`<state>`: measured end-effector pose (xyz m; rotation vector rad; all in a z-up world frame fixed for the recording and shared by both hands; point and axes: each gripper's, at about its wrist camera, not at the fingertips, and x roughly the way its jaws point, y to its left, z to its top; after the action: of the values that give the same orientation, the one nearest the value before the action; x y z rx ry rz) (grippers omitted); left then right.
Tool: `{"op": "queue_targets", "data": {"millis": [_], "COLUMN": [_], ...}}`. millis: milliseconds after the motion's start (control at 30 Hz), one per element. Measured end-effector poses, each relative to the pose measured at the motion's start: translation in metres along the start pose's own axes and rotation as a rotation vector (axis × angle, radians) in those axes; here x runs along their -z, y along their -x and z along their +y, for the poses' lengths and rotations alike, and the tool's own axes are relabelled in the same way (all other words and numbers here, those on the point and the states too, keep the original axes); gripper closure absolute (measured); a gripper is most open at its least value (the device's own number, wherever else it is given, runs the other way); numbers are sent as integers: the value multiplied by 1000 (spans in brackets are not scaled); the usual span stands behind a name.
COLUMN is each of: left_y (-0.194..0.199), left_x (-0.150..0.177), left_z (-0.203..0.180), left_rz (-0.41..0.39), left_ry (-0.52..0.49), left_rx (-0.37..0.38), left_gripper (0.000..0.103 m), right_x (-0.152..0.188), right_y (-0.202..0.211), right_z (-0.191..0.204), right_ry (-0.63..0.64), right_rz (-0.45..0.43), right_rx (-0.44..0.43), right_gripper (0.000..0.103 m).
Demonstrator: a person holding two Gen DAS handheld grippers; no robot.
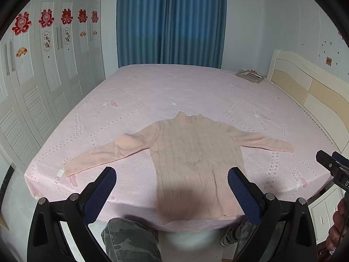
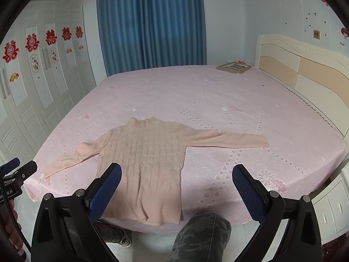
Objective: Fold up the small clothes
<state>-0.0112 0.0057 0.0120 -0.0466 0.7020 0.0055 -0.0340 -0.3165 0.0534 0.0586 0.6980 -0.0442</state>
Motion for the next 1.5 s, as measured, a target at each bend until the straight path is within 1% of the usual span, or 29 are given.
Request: {"op": "queue_targets", "data": {"millis": [800,967,1233,1400,1433,1500], "left_y": [6,6,5,9,10,8], "left_x": [-2,-1,-1,-1,-1,-1], "left_z": [5,3,5,5,4,2], "left_rz": [-4,-12,-11,-49,-54,-59], "left_ry": [-3,-16,-15,-20,-25,-48], "left_rx": [13,0,11,25,21,-18], "left_gripper": [0,0,0,0,0,0], "right_x": [2,4,4,4,4,4], "right_y": [3,5,7,8,8,8], "right_z": [6,9,11,11,11,12], "right_ry": [-5,-1,8,8,9,18], "right_rz": [2,-7,-24,-35,-38,-44], "right_rx": [-8,1,10,13,21,32], "right_gripper": [3,3,3,3,3,3]}}
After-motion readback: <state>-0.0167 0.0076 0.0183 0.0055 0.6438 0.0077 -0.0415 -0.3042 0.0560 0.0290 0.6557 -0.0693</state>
